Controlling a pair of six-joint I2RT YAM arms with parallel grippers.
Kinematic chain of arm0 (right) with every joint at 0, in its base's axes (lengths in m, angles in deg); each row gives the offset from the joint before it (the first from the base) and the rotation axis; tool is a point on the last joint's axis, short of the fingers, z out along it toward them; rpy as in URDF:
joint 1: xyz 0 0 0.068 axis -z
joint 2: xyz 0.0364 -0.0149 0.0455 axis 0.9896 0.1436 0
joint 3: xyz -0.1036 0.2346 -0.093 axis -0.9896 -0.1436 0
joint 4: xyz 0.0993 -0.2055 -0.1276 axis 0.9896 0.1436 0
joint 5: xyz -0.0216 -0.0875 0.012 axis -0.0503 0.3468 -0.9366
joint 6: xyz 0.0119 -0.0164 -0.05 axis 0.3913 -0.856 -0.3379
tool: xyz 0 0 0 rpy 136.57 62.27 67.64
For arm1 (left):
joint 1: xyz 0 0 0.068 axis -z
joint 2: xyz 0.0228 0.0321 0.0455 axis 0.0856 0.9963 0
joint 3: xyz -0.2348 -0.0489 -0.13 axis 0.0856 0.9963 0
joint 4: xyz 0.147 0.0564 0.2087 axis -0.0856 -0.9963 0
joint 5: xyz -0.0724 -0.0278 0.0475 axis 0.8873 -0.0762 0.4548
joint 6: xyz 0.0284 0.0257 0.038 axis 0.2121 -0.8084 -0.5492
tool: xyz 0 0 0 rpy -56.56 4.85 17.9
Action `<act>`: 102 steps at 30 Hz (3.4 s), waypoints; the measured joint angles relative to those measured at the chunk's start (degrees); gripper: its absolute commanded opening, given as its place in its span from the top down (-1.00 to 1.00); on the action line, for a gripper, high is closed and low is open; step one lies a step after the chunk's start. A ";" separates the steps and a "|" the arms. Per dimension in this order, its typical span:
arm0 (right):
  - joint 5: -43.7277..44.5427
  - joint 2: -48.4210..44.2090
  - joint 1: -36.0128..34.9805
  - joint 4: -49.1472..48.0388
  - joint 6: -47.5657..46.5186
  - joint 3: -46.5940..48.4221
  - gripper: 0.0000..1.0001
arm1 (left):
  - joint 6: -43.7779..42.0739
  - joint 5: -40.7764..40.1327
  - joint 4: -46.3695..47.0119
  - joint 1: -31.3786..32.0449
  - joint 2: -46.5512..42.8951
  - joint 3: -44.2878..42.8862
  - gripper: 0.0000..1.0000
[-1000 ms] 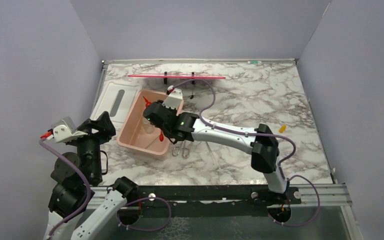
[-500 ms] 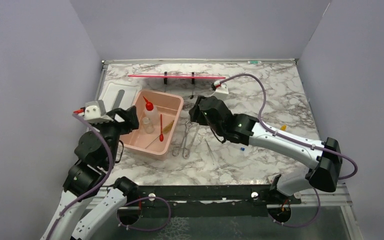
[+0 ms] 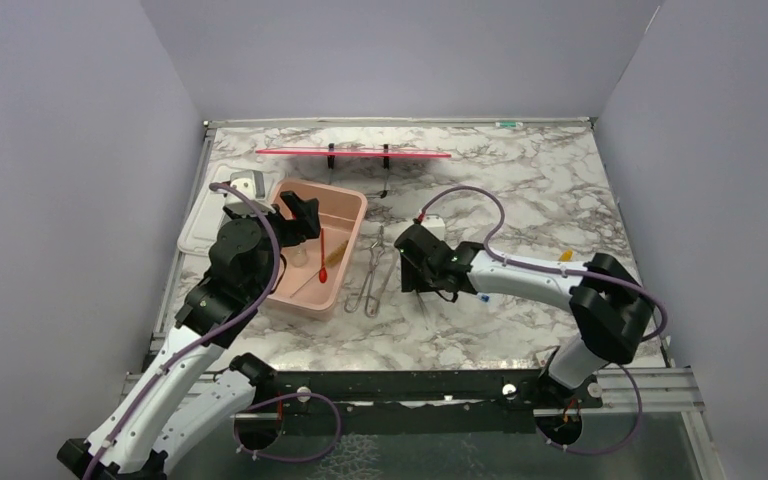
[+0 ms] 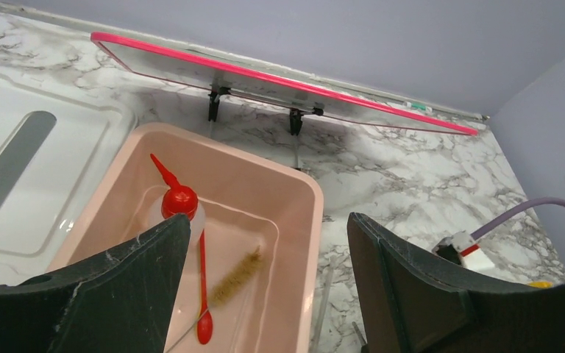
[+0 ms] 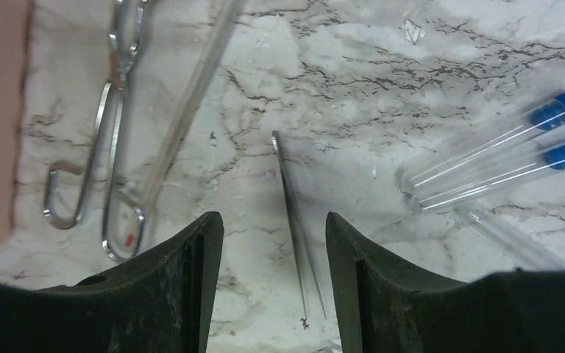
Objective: Organize the chemistry lab equipment
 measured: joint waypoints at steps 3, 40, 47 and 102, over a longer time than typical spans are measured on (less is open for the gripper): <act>-1.31 3.98 0.79 0.90 -1.46 0.57 -0.10 | 0.20 0.02 1.75 0.00 1.33 0.24 -0.62; -7.74 1.42 -0.42 -2.67 -1.36 16.92 0.99 | 1.51 -7.91 3.02 0.00 -9.62 5.09 -0.62; -4.94 7.54 -9.51 -5.88 0.59 33.48 0.99 | 2.01 -10.25 1.27 0.00 -11.89 4.94 -0.62; 12.57 18.21 -10.95 -5.53 5.73 38.38 0.19 | -9.40 -17.11 -12.79 0.37 -16.57 -9.22 -0.63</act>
